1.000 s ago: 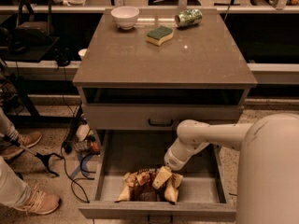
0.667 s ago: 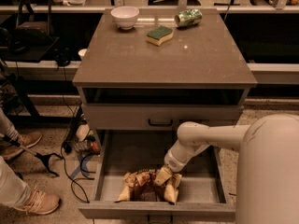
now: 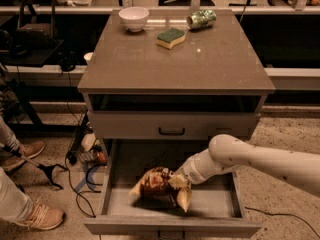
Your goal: Pick brown chip bag from middle drawer and place on counter
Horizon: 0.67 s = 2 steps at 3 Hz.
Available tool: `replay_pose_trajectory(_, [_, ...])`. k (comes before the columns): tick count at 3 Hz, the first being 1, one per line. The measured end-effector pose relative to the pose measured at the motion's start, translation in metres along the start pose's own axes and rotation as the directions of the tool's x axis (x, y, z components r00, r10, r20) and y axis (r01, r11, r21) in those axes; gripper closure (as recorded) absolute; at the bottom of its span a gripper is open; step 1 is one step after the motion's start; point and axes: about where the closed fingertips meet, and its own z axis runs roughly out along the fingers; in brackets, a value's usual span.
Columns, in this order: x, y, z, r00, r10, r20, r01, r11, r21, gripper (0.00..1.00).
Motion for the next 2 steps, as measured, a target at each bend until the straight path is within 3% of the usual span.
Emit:
replay_pose_trajectory(1, [-0.039,0.024,-0.067,0.978,-0.134,0.158,0.125,0.9900,0.065,1.00])
replay_pose_trajectory(2, [-0.054,0.029,-0.156,0.939,-0.244,0.242,0.202,0.9620,0.183,1.00])
